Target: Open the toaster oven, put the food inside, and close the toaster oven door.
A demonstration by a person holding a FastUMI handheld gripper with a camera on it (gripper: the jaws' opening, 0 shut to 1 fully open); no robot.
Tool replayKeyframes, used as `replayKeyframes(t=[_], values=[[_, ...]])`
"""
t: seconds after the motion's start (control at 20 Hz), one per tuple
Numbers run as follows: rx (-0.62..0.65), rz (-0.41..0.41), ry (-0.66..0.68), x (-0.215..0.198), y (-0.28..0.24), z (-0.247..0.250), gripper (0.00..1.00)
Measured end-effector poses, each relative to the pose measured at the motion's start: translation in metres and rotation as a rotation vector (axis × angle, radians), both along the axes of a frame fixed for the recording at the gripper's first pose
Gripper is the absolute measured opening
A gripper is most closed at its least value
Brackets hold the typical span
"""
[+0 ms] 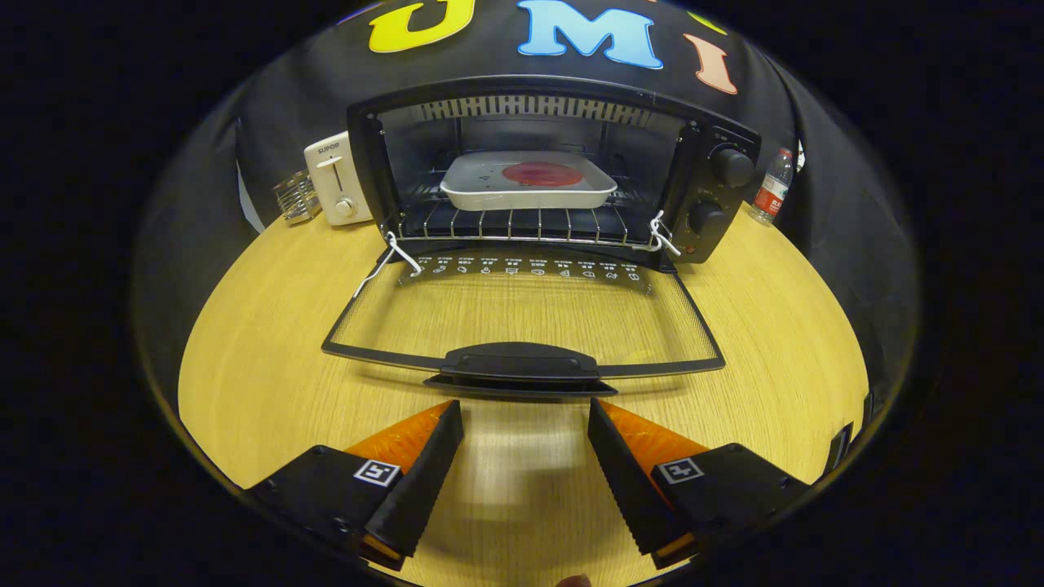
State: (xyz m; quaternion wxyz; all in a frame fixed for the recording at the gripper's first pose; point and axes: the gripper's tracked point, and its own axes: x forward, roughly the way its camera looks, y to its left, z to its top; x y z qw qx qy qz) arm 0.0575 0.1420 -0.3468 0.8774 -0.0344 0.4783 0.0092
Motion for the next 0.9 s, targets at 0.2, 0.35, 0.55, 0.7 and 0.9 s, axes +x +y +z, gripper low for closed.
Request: replayKeyframes(t=[0.2,0.35,0.55,0.7,0.9], values=[[0.017,-0.029,-0.004,0.001,0.002,-0.002,0.97],[0.016,-0.03,-0.017,0.001,0.003,0.002,0.97],[0.004,-0.011,-0.034,-0.002,0.004,0.012,0.97],[0.001,0.001,-0.055,-0.004,0.005,0.024,0.97],[0.008,0.006,-0.096,-0.003,0.005,0.046,0.97]])
